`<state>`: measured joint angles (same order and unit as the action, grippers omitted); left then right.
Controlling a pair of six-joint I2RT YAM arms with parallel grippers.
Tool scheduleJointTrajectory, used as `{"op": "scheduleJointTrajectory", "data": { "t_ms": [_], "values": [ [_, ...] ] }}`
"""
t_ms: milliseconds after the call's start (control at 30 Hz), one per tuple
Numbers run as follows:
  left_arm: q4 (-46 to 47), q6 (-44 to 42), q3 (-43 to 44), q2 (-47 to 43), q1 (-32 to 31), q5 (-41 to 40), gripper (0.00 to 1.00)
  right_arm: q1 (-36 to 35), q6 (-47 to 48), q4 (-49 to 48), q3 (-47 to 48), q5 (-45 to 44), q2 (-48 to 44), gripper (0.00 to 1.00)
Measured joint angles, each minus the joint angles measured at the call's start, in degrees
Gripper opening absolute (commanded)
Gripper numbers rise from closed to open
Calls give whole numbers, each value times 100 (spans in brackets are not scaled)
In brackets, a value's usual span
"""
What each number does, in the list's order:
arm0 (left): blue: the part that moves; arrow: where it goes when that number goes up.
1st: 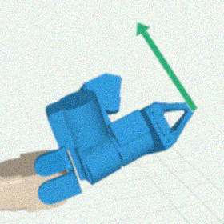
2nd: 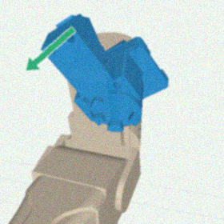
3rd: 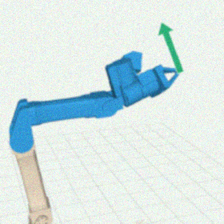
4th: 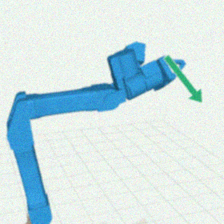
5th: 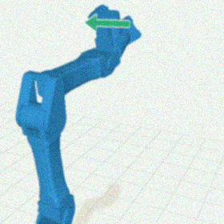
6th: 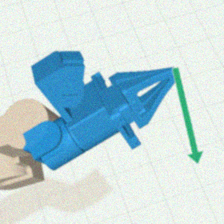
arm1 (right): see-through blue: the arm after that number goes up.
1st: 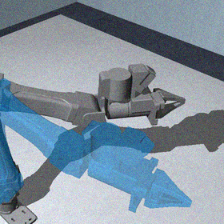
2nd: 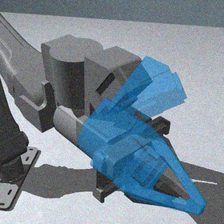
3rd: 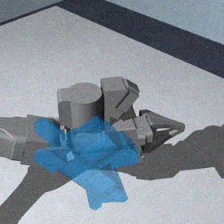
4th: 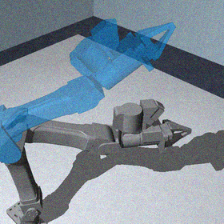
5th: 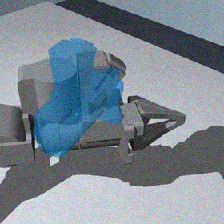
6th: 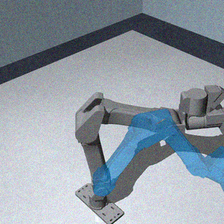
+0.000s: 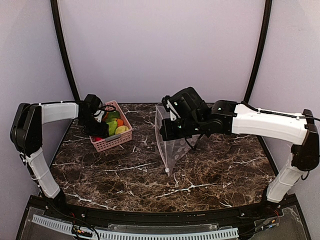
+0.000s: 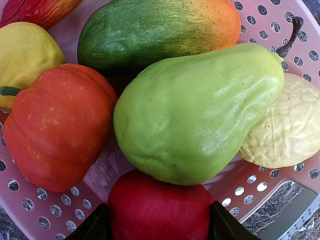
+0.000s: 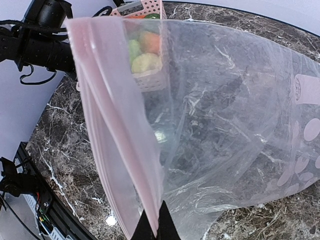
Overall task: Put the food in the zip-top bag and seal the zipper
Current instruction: Pick up the fake fruit from the bin.
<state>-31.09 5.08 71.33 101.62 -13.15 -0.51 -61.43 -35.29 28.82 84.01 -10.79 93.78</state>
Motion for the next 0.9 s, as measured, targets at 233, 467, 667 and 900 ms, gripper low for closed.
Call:
{"op": "scheduleJointTrajectory", "data": {
  "t_ms": [233,467,667,900],
  "values": [
    [20,2,-31,-103,0,-42,59,0,-2,0,-4,-39,0,0],
    [264,4,-374,-748,-24,-127,59,0,-4,-2,-4,-70,0,0],
    [686,4,-706,-1460,-24,-116,58,0,-17,-2,-4,-87,-7,0],
    [1141,7,-1038,-2170,-24,245,58,4,-11,0,-4,-103,-37,0]
  ]
}}
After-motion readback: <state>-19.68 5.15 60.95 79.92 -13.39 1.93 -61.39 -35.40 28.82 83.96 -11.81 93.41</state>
